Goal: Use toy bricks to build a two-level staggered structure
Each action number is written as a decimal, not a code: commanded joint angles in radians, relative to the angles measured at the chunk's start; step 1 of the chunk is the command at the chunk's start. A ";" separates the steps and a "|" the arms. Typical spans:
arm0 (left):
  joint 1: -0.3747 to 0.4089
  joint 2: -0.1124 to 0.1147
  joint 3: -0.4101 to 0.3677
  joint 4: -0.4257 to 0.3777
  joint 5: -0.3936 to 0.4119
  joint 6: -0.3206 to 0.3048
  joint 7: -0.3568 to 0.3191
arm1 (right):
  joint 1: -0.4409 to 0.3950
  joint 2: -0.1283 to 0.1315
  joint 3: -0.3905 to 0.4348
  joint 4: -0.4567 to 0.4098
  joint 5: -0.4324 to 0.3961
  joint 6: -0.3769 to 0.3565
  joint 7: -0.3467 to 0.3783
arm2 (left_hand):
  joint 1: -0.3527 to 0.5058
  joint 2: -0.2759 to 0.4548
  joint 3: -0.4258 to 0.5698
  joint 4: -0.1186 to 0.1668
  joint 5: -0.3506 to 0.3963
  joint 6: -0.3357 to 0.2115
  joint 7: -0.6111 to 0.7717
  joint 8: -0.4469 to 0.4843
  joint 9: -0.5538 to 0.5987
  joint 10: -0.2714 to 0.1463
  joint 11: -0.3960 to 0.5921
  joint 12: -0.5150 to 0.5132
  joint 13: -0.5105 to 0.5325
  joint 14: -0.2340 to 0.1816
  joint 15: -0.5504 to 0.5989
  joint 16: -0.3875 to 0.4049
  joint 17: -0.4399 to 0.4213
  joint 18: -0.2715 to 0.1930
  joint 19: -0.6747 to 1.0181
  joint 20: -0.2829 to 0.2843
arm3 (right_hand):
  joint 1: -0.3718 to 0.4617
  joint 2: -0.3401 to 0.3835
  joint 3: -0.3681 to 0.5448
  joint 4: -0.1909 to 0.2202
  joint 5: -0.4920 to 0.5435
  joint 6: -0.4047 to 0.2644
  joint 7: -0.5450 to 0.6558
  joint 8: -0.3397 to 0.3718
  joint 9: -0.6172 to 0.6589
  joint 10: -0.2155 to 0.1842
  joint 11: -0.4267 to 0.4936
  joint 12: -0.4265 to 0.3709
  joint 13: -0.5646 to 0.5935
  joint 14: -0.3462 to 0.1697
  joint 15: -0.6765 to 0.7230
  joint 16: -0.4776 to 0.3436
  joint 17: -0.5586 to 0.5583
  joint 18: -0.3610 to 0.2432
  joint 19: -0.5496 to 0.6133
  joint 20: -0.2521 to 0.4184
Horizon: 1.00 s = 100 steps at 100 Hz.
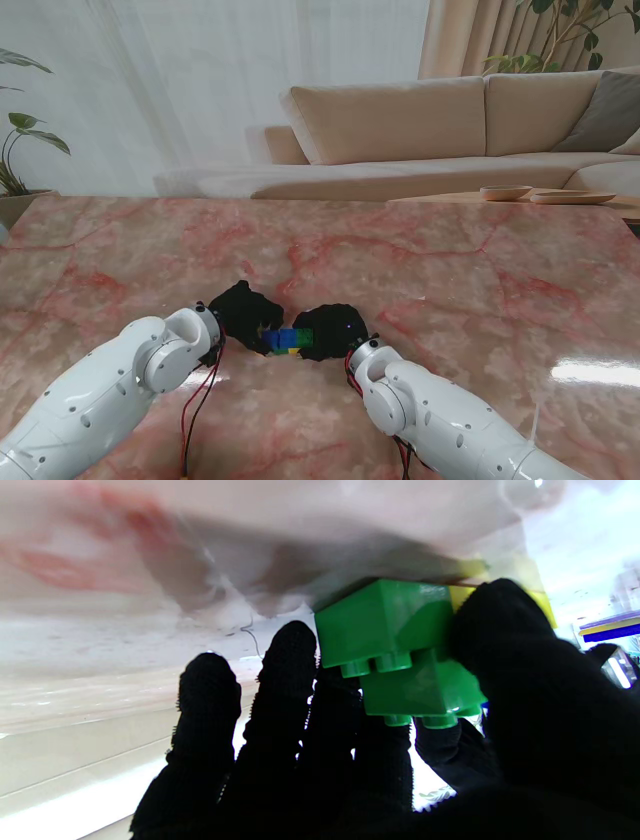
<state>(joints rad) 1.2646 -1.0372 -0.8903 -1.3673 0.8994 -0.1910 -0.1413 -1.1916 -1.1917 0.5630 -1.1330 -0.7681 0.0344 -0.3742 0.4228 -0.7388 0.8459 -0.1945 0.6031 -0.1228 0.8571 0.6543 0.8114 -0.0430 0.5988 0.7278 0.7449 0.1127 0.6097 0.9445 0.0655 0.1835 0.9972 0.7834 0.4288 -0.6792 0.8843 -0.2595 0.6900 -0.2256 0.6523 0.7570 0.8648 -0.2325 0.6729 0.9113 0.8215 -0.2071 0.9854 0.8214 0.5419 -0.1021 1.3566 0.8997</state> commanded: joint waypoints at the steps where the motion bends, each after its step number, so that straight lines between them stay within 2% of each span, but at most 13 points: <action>1: 0.002 0.002 0.002 0.006 0.001 -0.001 -0.001 | -0.008 -0.003 0.001 0.007 0.004 0.002 0.018 | -0.042 -0.035 -0.010 0.018 -0.047 0.023 -0.016 -0.007 -0.041 -0.010 -0.007 -0.008 -0.045 -0.017 -0.023 -0.006 -0.025 -0.003 -0.021 0.015 | 0.040 0.018 0.023 -0.001 0.005 -0.034 0.001 0.021 -0.001 -0.013 -0.001 -0.017 -0.007 -0.033 0.006 0.014 -0.006 -0.009 0.007 0.006; 27: 0.027 -0.004 -0.033 -0.016 -0.009 -0.003 0.018 | -0.008 -0.004 0.001 0.009 0.005 0.002 0.015 | -0.067 -0.006 -0.066 0.020 -0.094 0.071 -0.181 -0.133 -0.115 0.001 -0.074 -0.062 -0.112 -0.014 -0.088 -0.041 -0.064 -0.008 -0.101 0.006 | 0.039 0.017 0.024 0.000 0.005 -0.034 -0.001 0.021 -0.001 -0.013 -0.001 -0.020 -0.007 -0.034 0.006 0.014 -0.006 -0.009 0.006 0.007; 44: 0.057 -0.014 -0.074 -0.045 -0.028 0.009 0.052 | -0.007 -0.004 0.000 0.011 0.004 0.001 0.012 | -0.068 0.053 -0.119 0.030 -0.107 0.084 -0.247 -0.204 -0.161 0.002 -0.125 -0.119 -0.145 -0.011 -0.120 -0.066 -0.078 -0.012 -0.123 0.008 | 0.039 0.017 0.023 -0.001 0.006 -0.034 -0.001 0.021 -0.001 -0.014 0.000 -0.020 -0.007 -0.033 0.006 0.014 -0.006 -0.008 0.006 0.007; 55: 0.080 -0.022 -0.101 -0.063 -0.046 0.018 0.082 | -0.008 -0.004 0.001 0.011 0.004 0.001 0.012 | -0.027 0.082 -0.104 0.044 -0.056 0.053 -0.223 -0.204 -0.110 -0.006 -0.110 -0.125 -0.122 -0.008 -0.109 -0.065 -0.066 -0.008 -0.116 0.013 | 0.039 0.017 0.024 0.000 0.006 -0.034 -0.001 0.022 -0.001 -0.013 0.000 -0.020 -0.007 -0.033 0.006 0.014 -0.006 -0.008 0.006 0.007; 62: 0.094 -0.027 -0.117 -0.073 -0.062 0.025 0.099 | -0.008 -0.004 0.001 0.011 0.005 0.001 0.013 | -0.008 0.079 -0.052 0.056 -0.031 0.027 -0.169 -0.190 -0.073 -0.012 -0.093 -0.126 -0.100 -0.007 -0.095 -0.063 -0.055 -0.007 -0.104 0.025 | 0.040 0.018 0.023 -0.001 0.006 -0.034 -0.001 0.022 -0.001 -0.012 0.000 -0.020 -0.007 -0.033 0.006 0.014 -0.006 -0.008 0.006 0.007; 68: 0.107 -0.030 -0.131 -0.085 -0.073 0.031 0.102 | -0.008 -0.004 0.001 0.011 0.005 0.001 0.012 | 0.024 0.080 0.012 0.061 0.033 -0.018 -0.073 -0.145 -0.005 -0.025 -0.057 -0.110 -0.061 -0.006 -0.074 -0.058 -0.036 -0.002 -0.084 0.035 | 0.040 0.018 0.023 -0.001 0.006 -0.035 0.000 0.022 -0.001 -0.014 0.001 -0.020 -0.006 -0.034 0.006 0.014 -0.006 -0.009 0.006 0.007; 71: 0.113 -0.031 -0.138 -0.090 -0.079 0.033 0.102 | -0.008 -0.004 0.001 0.011 0.005 0.001 0.012 | 0.082 0.052 0.010 -0.003 0.068 -0.063 -0.012 -0.137 0.043 -0.035 -0.029 -0.094 -0.029 -0.008 -0.047 -0.045 -0.021 0.001 -0.062 0.042 | 0.040 0.018 0.023 -0.001 0.006 -0.035 0.000 0.022 -0.001 -0.013 0.001 -0.019 -0.006 -0.034 0.006 0.014 -0.006 -0.009 0.006 0.007; 72: 0.115 -0.031 -0.141 -0.092 -0.082 0.033 0.103 | -0.008 -0.004 0.001 0.011 0.005 0.001 0.012 | 0.082 0.052 0.010 -0.003 0.068 -0.063 -0.012 -0.137 0.043 -0.035 -0.029 -0.094 -0.029 -0.008 -0.047 -0.045 -0.021 0.001 -0.062 0.042 | 0.041 0.018 0.023 -0.001 0.006 -0.035 0.000 0.022 -0.001 -0.013 0.001 -0.019 -0.006 -0.034 0.006 0.014 -0.006 -0.009 0.006 0.007; 74: 0.118 -0.032 -0.145 -0.094 -0.086 0.032 0.104 | -0.008 -0.004 0.001 0.012 0.005 0.001 0.012 | 0.123 0.031 -0.004 -0.027 0.084 -0.094 0.033 -0.151 0.069 -0.039 -0.015 -0.083 -0.007 -0.008 -0.029 -0.037 -0.012 0.002 -0.048 0.045 | 0.040 0.018 0.023 -0.001 0.006 -0.035 0.000 0.022 -0.001 -0.013 0.001 -0.019 -0.006 -0.034 0.006 0.014 -0.006 -0.009 0.006 0.007; 78: 0.123 -0.033 -0.151 -0.097 -0.089 0.031 0.108 | -0.008 -0.004 0.001 0.012 0.004 0.001 0.011 | 0.191 -0.003 -0.022 -0.036 0.110 -0.154 0.134 -0.193 0.138 -0.047 -0.015 0.032 0.037 -0.005 0.010 -0.018 0.007 0.009 -0.014 0.049 | 0.041 0.018 0.023 -0.001 0.006 -0.035 0.000 0.022 0.000 -0.013 0.001 -0.019 -0.007 -0.034 0.006 0.014 -0.006 -0.009 0.007 0.007; 83: 0.127 -0.030 -0.159 -0.104 -0.087 0.026 0.098 | -0.007 -0.005 0.000 0.013 0.005 0.000 0.011 | 0.210 -0.012 -0.005 -0.043 0.163 -0.194 0.181 -0.213 0.226 -0.058 -0.043 0.106 0.087 -0.008 0.052 -0.001 0.032 0.011 0.024 0.056 | 0.041 0.018 0.023 -0.002 0.006 -0.036 0.000 0.022 -0.001 -0.013 0.001 -0.018 -0.006 -0.033 0.006 0.014 -0.006 -0.008 0.006 0.007; 89: 0.132 -0.027 -0.166 -0.112 -0.087 0.020 0.079 | -0.007 -0.004 0.000 0.013 0.005 0.000 0.012 | 0.221 -0.023 -0.013 -0.049 0.217 -0.213 0.198 -0.236 0.285 -0.067 -0.048 0.117 0.123 -0.008 0.078 0.007 0.046 0.013 0.048 0.060 | 0.041 0.019 0.023 -0.002 0.006 -0.035 0.000 0.022 0.000 -0.013 0.002 -0.017 -0.006 -0.033 0.006 0.014 -0.006 -0.008 0.006 0.007; 100: 0.136 -0.025 -0.167 -0.111 -0.083 0.010 0.076 | -0.007 -0.005 -0.001 0.013 0.005 -0.001 0.012 | 0.219 -0.051 -0.018 -0.065 0.258 -0.224 0.202 -0.289 0.320 -0.071 -0.060 0.115 0.143 -0.012 0.093 0.011 0.051 0.014 0.060 0.056 | 0.042 0.019 0.023 -0.003 0.006 -0.037 0.001 0.021 0.000 -0.013 0.002 -0.016 -0.005 -0.034 0.006 0.014 -0.006 -0.008 0.007 0.007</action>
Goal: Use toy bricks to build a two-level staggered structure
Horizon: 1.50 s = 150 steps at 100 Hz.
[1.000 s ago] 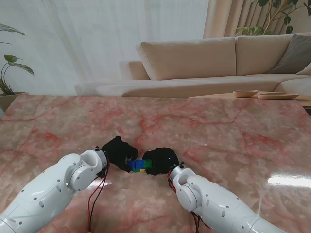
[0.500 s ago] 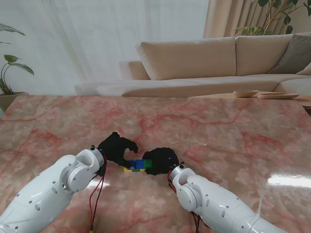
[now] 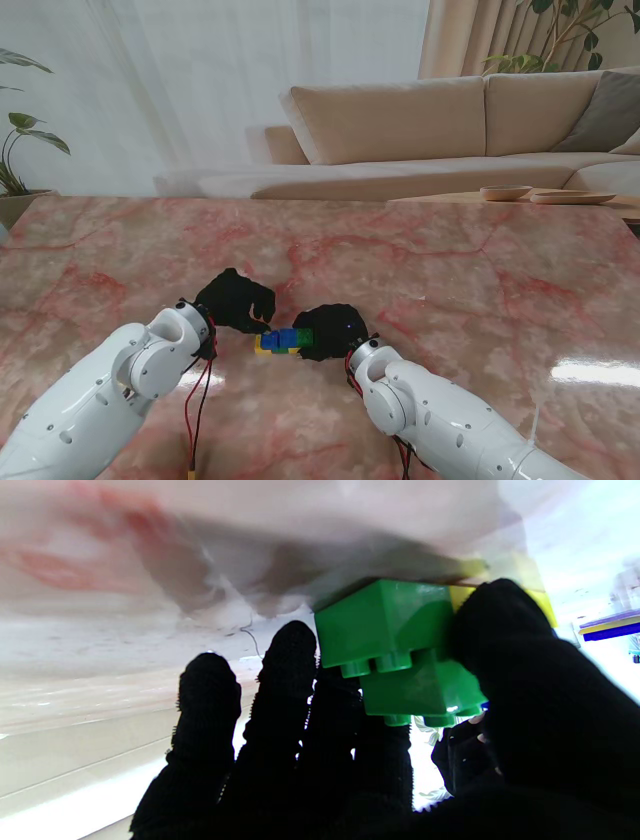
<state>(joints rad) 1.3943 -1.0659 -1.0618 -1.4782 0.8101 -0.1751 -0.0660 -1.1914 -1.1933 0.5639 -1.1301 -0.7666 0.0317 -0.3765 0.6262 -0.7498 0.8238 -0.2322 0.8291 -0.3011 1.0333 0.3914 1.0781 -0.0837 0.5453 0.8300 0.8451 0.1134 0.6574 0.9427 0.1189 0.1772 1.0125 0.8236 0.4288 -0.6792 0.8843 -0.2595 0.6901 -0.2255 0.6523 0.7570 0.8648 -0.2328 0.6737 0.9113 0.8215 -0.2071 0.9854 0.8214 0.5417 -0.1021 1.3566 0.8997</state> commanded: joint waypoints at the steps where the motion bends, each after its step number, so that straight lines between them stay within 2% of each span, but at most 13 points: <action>1: 0.006 0.004 0.005 0.001 0.006 -0.007 0.000 | -0.007 -0.003 -0.002 0.010 0.003 0.001 0.014 | 0.015 -0.042 0.002 -0.029 0.037 -0.048 0.026 -0.034 0.059 -0.030 -0.006 0.012 0.044 -0.014 0.046 0.013 -0.001 0.020 0.046 0.015 | 0.042 0.019 0.023 -0.003 0.006 -0.037 0.001 0.021 0.000 -0.013 0.001 -0.016 -0.005 -0.034 0.006 0.014 -0.005 -0.008 0.007 0.007; 42: -0.017 0.010 0.045 0.044 0.011 -0.036 -0.011 | -0.004 -0.005 -0.005 0.016 0.007 0.001 0.012 | 0.010 -0.072 -0.005 -0.041 0.084 -0.047 0.034 -0.114 0.090 -0.031 -0.011 -0.017 0.061 -0.017 0.051 0.013 0.001 0.021 0.054 0.008 | 0.044 0.021 0.023 -0.004 0.005 -0.038 0.004 0.020 0.001 -0.013 0.001 -0.010 -0.006 -0.034 0.006 0.014 -0.006 -0.008 0.006 0.007; 61: -0.043 0.009 0.069 0.076 0.031 -0.037 0.008 | -0.003 -0.006 -0.006 0.018 0.009 -0.002 0.013 | 0.018 -0.043 -0.001 -0.037 0.080 -0.044 0.025 -0.130 0.095 -0.041 -0.045 -0.032 0.059 -0.018 0.039 0.005 0.004 0.016 0.057 0.006 | 0.045 0.022 0.024 -0.005 0.005 -0.038 0.007 0.019 0.002 -0.013 0.001 -0.007 -0.005 -0.033 0.006 0.014 -0.006 -0.008 0.006 0.007; 91: -0.080 0.006 0.106 0.117 0.032 -0.049 0.032 | -0.002 -0.006 -0.007 0.021 0.011 -0.004 0.014 | 0.031 0.005 0.018 -0.023 0.072 -0.022 -0.001 -0.143 0.093 -0.028 -0.083 -0.034 0.046 -0.011 0.026 -0.001 -0.003 0.015 0.056 0.004 | 0.048 0.022 0.024 -0.007 0.005 -0.040 0.012 0.016 0.004 -0.012 0.000 0.000 -0.004 -0.033 0.006 0.014 -0.006 -0.008 0.006 0.007; 135: -0.108 0.017 0.140 0.149 0.040 -0.071 -0.011 | 0.002 -0.006 -0.012 0.026 0.004 -0.011 0.004 | 0.023 -0.034 0.008 -0.033 0.119 -0.015 -0.009 -0.161 0.138 -0.021 -0.083 -0.041 0.090 -0.018 0.051 0.003 0.019 0.014 0.072 0.005 | 0.050 0.021 0.025 -0.007 0.003 -0.043 0.016 0.011 0.005 -0.013 -0.004 0.005 -0.004 -0.034 0.005 0.014 -0.006 -0.008 0.006 0.007; 150: -0.133 0.017 0.172 0.184 0.015 -0.070 -0.031 | 0.002 -0.007 -0.013 0.027 0.003 -0.010 0.002 | 0.026 -0.028 0.007 -0.032 0.139 0.000 -0.013 -0.180 0.162 -0.011 -0.093 -0.063 0.108 -0.014 0.060 0.001 0.027 0.013 0.080 0.003 | 0.050 0.021 0.025 -0.007 0.002 -0.042 0.016 0.010 0.006 -0.014 -0.005 0.006 -0.003 -0.034 0.005 0.013 -0.006 -0.008 0.006 0.007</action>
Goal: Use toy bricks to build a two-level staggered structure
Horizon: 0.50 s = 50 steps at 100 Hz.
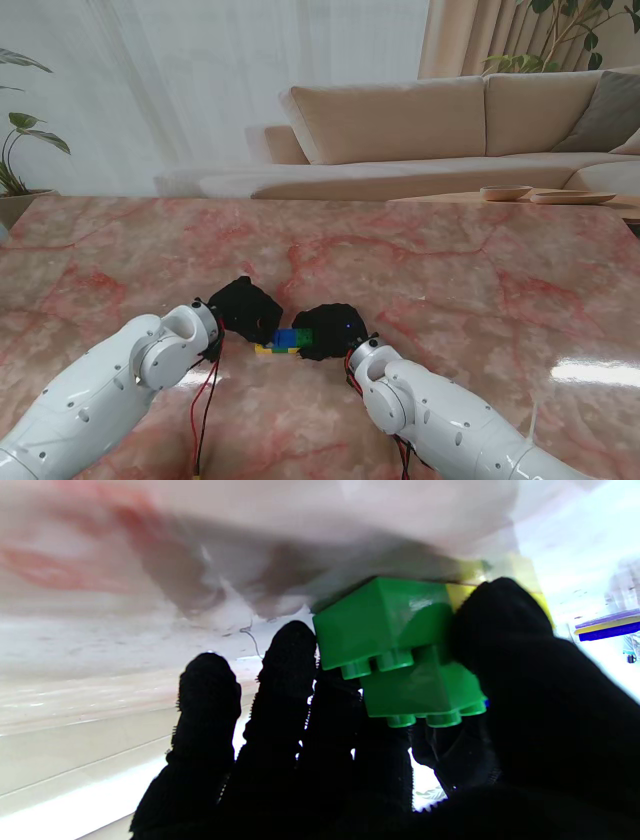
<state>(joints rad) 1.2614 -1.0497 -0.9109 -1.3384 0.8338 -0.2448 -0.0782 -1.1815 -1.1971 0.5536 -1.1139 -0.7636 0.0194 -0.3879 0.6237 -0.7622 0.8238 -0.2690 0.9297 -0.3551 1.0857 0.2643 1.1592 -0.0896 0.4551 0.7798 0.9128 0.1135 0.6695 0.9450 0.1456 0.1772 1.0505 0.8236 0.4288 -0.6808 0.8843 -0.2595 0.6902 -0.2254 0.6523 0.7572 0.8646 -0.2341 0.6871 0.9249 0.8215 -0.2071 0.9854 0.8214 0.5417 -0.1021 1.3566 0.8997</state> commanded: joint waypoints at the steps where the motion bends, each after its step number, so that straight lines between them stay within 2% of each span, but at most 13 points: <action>1: -0.003 0.001 0.024 0.048 -0.012 0.000 -0.019 | -0.008 -0.003 -0.003 0.010 0.000 0.003 0.014 | 0.029 -0.014 0.007 0.006 0.040 0.056 -0.066 -0.054 0.082 -0.003 -0.003 -0.014 0.040 -0.012 0.048 -0.001 -0.001 0.014 0.042 0.003 | 0.050 0.023 0.025 -0.007 0.002 -0.042 0.016 0.010 0.006 -0.012 -0.018 -0.007 -0.003 -0.034 0.005 0.013 -0.006 -0.008 0.006 0.007; 24: -0.044 -0.001 0.076 0.102 -0.054 0.004 -0.042 | -0.009 -0.002 -0.003 0.009 -0.004 0.007 0.012 | 0.036 0.012 0.015 0.014 0.047 0.084 -0.075 -0.068 0.076 0.017 0.001 -0.009 0.028 -0.004 0.046 -0.002 -0.016 0.016 0.036 -0.002 | 0.049 0.025 0.027 -0.006 0.000 -0.042 0.015 0.008 -0.001 -0.012 -0.028 -0.012 -0.006 -0.034 0.002 0.013 -0.006 -0.008 0.006 0.007; 50: -0.062 0.004 0.100 0.129 -0.070 0.002 -0.074 | -0.011 -0.001 -0.001 0.006 -0.006 0.007 0.014 | 0.043 0.013 0.013 0.016 0.055 0.084 -0.083 -0.077 0.081 0.015 -0.008 -0.018 0.029 -0.006 0.045 -0.003 -0.011 0.012 0.037 -0.003 | 0.048 0.024 0.027 -0.006 0.000 -0.043 0.014 0.007 0.001 -0.011 -0.038 -0.030 -0.006 -0.034 0.001 0.012 -0.006 -0.008 0.005 0.007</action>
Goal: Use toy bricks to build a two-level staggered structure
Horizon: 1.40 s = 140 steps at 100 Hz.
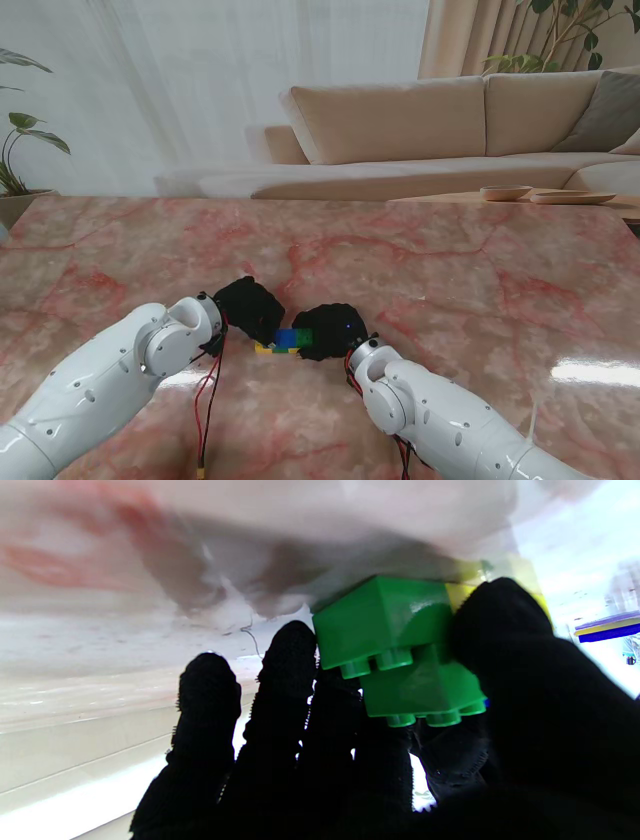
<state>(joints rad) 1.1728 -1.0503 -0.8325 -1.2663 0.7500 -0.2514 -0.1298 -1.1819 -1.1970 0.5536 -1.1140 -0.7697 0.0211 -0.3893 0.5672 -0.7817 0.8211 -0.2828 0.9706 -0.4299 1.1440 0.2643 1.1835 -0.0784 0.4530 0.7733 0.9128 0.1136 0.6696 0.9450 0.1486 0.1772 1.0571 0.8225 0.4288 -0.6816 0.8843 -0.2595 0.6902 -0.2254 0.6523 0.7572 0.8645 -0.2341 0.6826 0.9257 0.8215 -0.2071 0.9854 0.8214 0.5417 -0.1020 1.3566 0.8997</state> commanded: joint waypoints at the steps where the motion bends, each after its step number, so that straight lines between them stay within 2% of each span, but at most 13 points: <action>1: 0.026 0.005 0.022 0.058 0.013 0.009 -0.023 | -0.011 -0.001 -0.001 0.006 0.000 0.005 0.015 | 0.101 0.033 0.016 0.030 0.015 0.159 -0.142 -0.077 0.057 0.003 -0.006 -0.012 0.029 -0.006 0.045 -0.003 -0.014 0.012 0.031 -0.002 | 0.048 0.025 0.027 -0.006 0.000 -0.043 0.015 0.007 0.001 -0.011 -0.033 -0.031 -0.006 -0.034 0.001 0.012 -0.006 -0.008 0.005 0.007; 15: 0.028 0.003 0.027 0.067 0.011 0.020 -0.016 | -0.012 0.000 0.000 0.004 0.000 0.007 0.016 | 0.110 0.051 0.014 0.036 0.006 0.155 -0.150 -0.081 0.047 0.000 -0.019 -0.014 0.016 -0.007 0.038 -0.005 -0.016 0.009 0.030 -0.003 | 0.048 0.025 0.026 -0.007 0.001 -0.044 0.016 0.007 0.003 -0.011 -0.031 -0.031 -0.006 -0.035 0.001 0.012 -0.006 -0.008 0.005 0.007; 29: 0.038 -0.005 0.019 0.077 0.013 0.023 0.033 | -0.014 0.001 0.001 0.002 0.000 0.008 0.020 | 0.114 0.049 0.002 0.042 -0.008 0.112 -0.150 -0.067 0.026 -0.023 -0.029 0.008 -0.016 -0.014 0.031 -0.001 -0.020 0.004 0.035 -0.001 | 0.048 0.027 0.026 -0.008 0.001 -0.045 0.017 0.007 0.003 -0.012 -0.027 -0.029 -0.006 -0.035 0.001 0.012 -0.006 -0.008 0.005 0.007; 34: 0.041 -0.010 0.016 0.084 0.022 0.019 0.068 | -0.014 0.002 0.002 0.001 0.000 0.008 0.021 | 0.114 0.036 0.010 0.039 0.011 0.084 -0.159 -0.082 -0.008 -0.034 -0.032 0.054 -0.050 -0.015 0.026 0.012 -0.024 -0.001 0.039 0.002 | 0.048 0.027 0.025 -0.008 0.001 -0.044 0.018 0.007 0.003 -0.012 -0.027 -0.029 -0.006 -0.034 0.002 0.012 -0.006 -0.008 0.005 0.007; 45: 0.046 -0.012 0.009 0.082 0.029 0.019 0.083 | -0.014 0.002 0.001 0.001 0.001 0.007 0.023 | 0.113 0.050 0.008 0.040 0.030 0.090 -0.173 -0.107 -0.091 -0.031 -0.004 0.126 -0.116 -0.007 0.012 0.039 -0.050 -0.007 0.024 0.001 | 0.048 0.031 0.026 -0.008 0.001 -0.045 0.019 0.007 0.003 -0.011 -0.025 -0.028 -0.006 -0.034 0.002 0.012 -0.007 -0.008 0.004 0.007; 72: 0.030 -0.004 0.032 0.092 0.021 0.003 0.042 | -0.014 0.002 0.001 0.002 0.000 0.007 0.023 | 0.110 0.096 0.014 0.049 0.030 0.123 -0.192 -0.121 -0.117 -0.020 0.014 0.153 -0.151 -0.005 -0.002 0.049 -0.072 -0.017 0.000 -0.005 | 0.045 0.035 0.027 -0.008 -0.002 -0.045 0.019 0.004 -0.002 -0.011 -0.028 -0.027 -0.010 -0.033 0.001 0.013 -0.010 -0.008 0.001 0.006; 106: 0.009 0.017 0.057 0.069 0.010 -0.008 -0.070 | -0.012 0.002 0.001 0.004 0.001 0.006 0.023 | 0.124 0.249 -0.028 0.067 -0.011 0.207 -0.271 -0.109 -0.190 0.019 0.045 0.209 -0.226 0.004 -0.011 0.077 -0.127 -0.056 -0.063 -0.018 | 0.046 0.036 0.029 -0.010 0.000 -0.048 0.025 0.004 0.002 -0.010 -0.026 -0.027 -0.010 -0.032 0.000 0.012 -0.011 -0.008 -0.001 0.006; 130: 0.013 0.017 0.052 0.066 0.014 -0.009 -0.070 | -0.012 0.003 0.000 0.004 -0.001 0.007 0.023 | 0.124 0.236 -0.031 0.072 -0.024 0.202 -0.295 -0.111 -0.210 0.007 0.035 0.209 -0.247 -0.006 -0.022 0.078 -0.137 -0.060 -0.073 -0.019 | 0.047 0.036 0.031 -0.010 -0.002 -0.048 0.026 0.002 0.000 -0.010 -0.027 -0.024 -0.011 -0.033 -0.001 0.012 -0.012 -0.007 -0.002 0.006; 138: 0.021 0.014 0.039 0.067 0.013 -0.019 -0.054 | -0.012 0.002 0.000 0.004 -0.002 0.007 0.022 | 0.106 0.196 -0.009 0.068 -0.058 0.193 -0.339 -0.097 -0.249 -0.002 0.021 0.192 -0.262 -0.015 -0.049 0.060 -0.141 -0.062 -0.080 -0.018 | 0.047 0.033 0.031 -0.010 -0.003 -0.046 0.024 0.000 -0.003 -0.010 -0.030 -0.025 -0.012 -0.032 -0.001 0.012 -0.012 -0.007 -0.002 0.006; 140: 0.023 0.014 0.035 0.067 0.011 -0.022 -0.051 | -0.012 0.002 0.000 0.004 -0.002 0.008 0.022 | 0.092 0.173 -0.002 0.062 -0.084 0.194 -0.370 -0.070 -0.288 0.000 0.042 0.148 -0.277 -0.018 -0.061 0.050 -0.147 -0.067 -0.090 -0.019 | 0.047 0.033 0.031 -0.009 -0.003 -0.047 0.024 0.000 -0.003 -0.010 -0.031 -0.026 -0.012 -0.032 -0.001 0.012 -0.012 -0.007 -0.002 0.006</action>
<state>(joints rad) 1.1461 -1.0469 -0.8114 -1.2560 0.7459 -0.2688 -0.1696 -1.1829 -1.1956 0.5567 -1.1174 -0.7708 0.0231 -0.3857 0.5688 -0.6891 0.7149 -0.2939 0.9220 -0.5057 1.1570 0.2732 0.9508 -0.0664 0.4701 0.9529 0.6761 0.1136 0.6456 1.0126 0.0307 0.1338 0.9899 0.8096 0.4288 -0.6745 0.8843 -0.2595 0.6886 -0.2188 0.6523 0.7557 0.8640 -0.2355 0.6745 0.9257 0.8214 -0.2071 0.9851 0.8214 0.5338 -0.1021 1.3557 0.8997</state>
